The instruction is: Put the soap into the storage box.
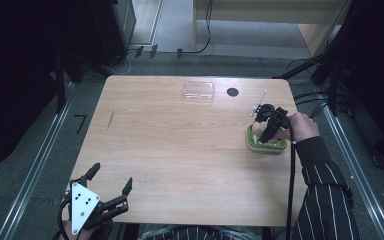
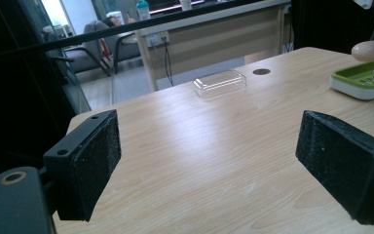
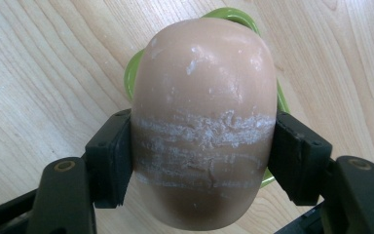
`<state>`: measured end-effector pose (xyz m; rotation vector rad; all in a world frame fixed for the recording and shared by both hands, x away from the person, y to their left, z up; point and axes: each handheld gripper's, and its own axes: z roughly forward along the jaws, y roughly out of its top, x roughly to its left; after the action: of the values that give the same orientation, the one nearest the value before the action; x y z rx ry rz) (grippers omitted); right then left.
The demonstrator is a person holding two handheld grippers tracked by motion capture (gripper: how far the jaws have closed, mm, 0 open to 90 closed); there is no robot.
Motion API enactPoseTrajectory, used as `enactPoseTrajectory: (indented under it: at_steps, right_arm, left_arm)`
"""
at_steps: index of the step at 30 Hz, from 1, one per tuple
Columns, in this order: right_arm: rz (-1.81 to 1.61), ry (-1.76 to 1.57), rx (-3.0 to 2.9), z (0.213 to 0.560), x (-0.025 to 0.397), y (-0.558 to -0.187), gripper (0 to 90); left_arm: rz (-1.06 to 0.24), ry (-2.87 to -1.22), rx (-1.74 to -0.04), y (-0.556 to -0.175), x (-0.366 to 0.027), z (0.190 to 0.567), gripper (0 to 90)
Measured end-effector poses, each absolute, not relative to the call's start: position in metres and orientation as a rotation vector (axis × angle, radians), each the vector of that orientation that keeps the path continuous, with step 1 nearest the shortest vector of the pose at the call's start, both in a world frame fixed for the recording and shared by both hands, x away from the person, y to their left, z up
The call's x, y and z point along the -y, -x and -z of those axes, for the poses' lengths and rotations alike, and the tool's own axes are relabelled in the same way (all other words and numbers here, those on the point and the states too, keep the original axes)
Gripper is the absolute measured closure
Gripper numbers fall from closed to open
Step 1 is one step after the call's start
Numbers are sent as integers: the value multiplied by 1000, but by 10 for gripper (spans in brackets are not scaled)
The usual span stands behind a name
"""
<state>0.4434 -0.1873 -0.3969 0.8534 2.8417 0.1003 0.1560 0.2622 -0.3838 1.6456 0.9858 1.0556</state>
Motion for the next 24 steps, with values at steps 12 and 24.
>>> enactPoseTrajectory:
  at_steps: [12, 24]
  right_arm:
    - [-77, -774, -2864, 402, 196, -451, 331]
    - [-50, -727, -2887, 413, 202, -460, 331]
  left_arm:
    - [-1059, -1638, -990, -155, -263, 384, 96]
    - [-1067, -1630, -1004, -152, -265, 384, 96]
